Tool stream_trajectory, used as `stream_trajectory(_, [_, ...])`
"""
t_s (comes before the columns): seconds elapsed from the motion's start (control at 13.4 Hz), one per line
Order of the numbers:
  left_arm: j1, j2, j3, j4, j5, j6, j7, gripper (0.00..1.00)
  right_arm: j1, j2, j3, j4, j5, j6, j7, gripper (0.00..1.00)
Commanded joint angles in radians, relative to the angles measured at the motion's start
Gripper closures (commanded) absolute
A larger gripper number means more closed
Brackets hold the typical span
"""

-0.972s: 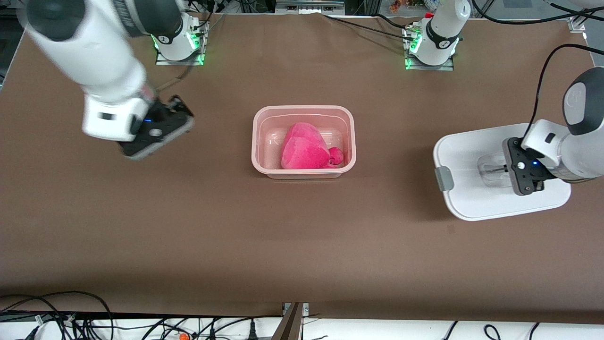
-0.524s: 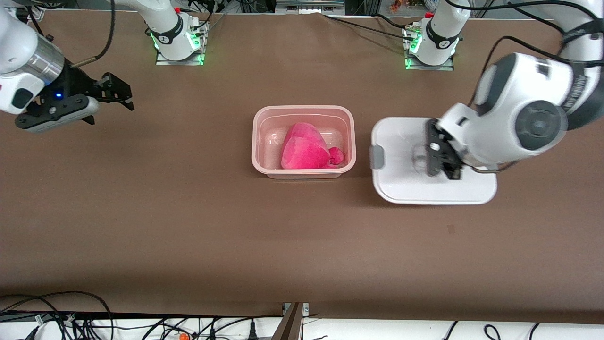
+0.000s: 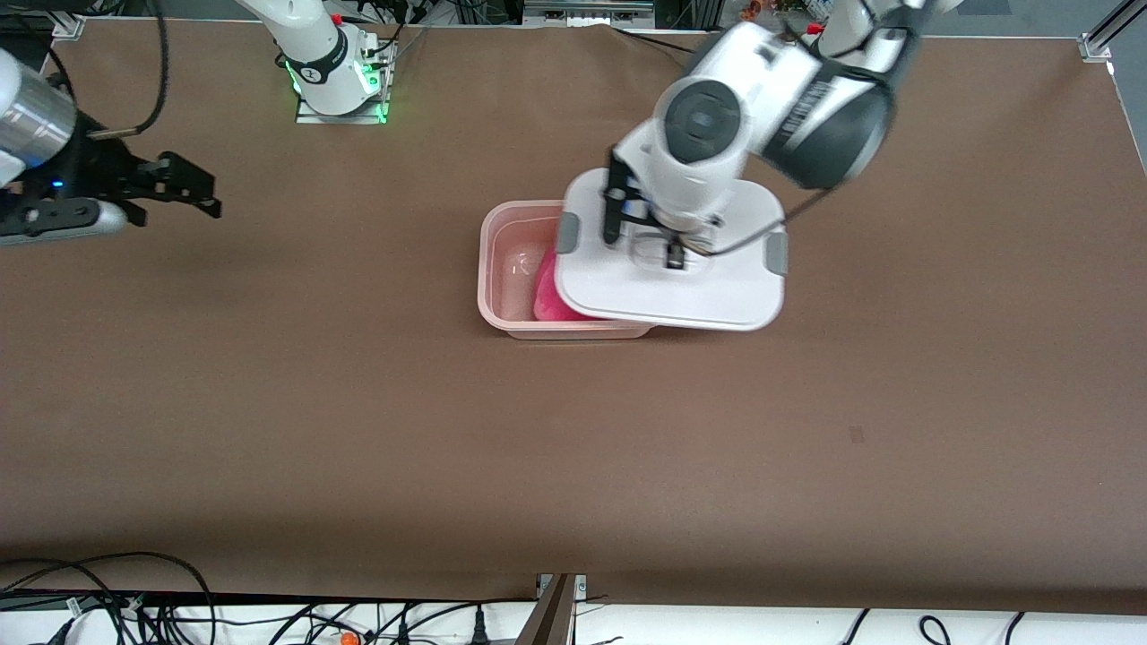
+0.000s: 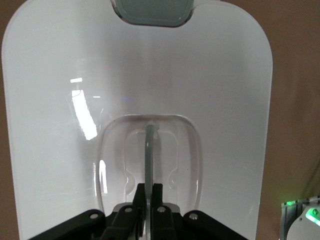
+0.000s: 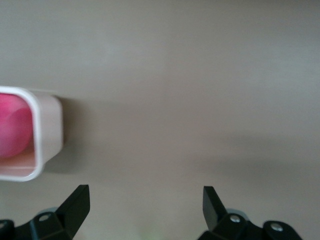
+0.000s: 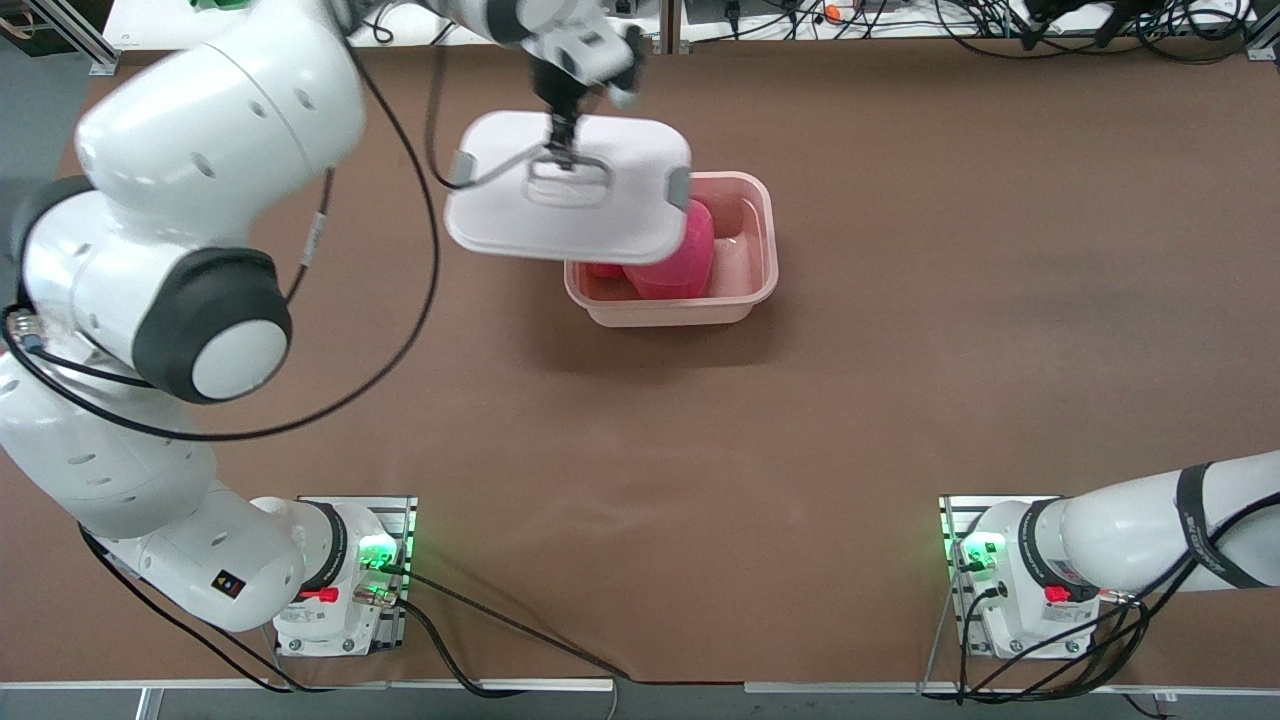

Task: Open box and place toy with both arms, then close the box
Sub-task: 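Lower the lid onto the box with the left gripper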

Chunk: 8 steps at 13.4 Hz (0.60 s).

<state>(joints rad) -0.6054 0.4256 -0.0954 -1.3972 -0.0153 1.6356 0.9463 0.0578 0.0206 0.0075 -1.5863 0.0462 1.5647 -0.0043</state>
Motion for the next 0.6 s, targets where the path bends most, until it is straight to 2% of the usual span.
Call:
stream_trajectory(0.0, [-0.072, 0.062, 0.019, 0.012, -0.006, 0.107, -0.053, 1.00, -0.042, -0.007, 0.048, 0.002, -0.034, 0.003, 0.024, 0.00])
stream_trajectory(0.3, [-0.158, 0.091, 0.020, 0.012, 0.011, 0.155, -0.113, 1.00, -0.041, -0.002, 0.048, 0.000, -0.029, 0.005, 0.024, 0.00])
stream_trajectory(0.52, [-0.177, 0.114, 0.019, 0.018, 0.032, 0.156, -0.198, 1.00, -0.042, -0.002, 0.046, 0.002, -0.031, 0.006, 0.023, 0.00])
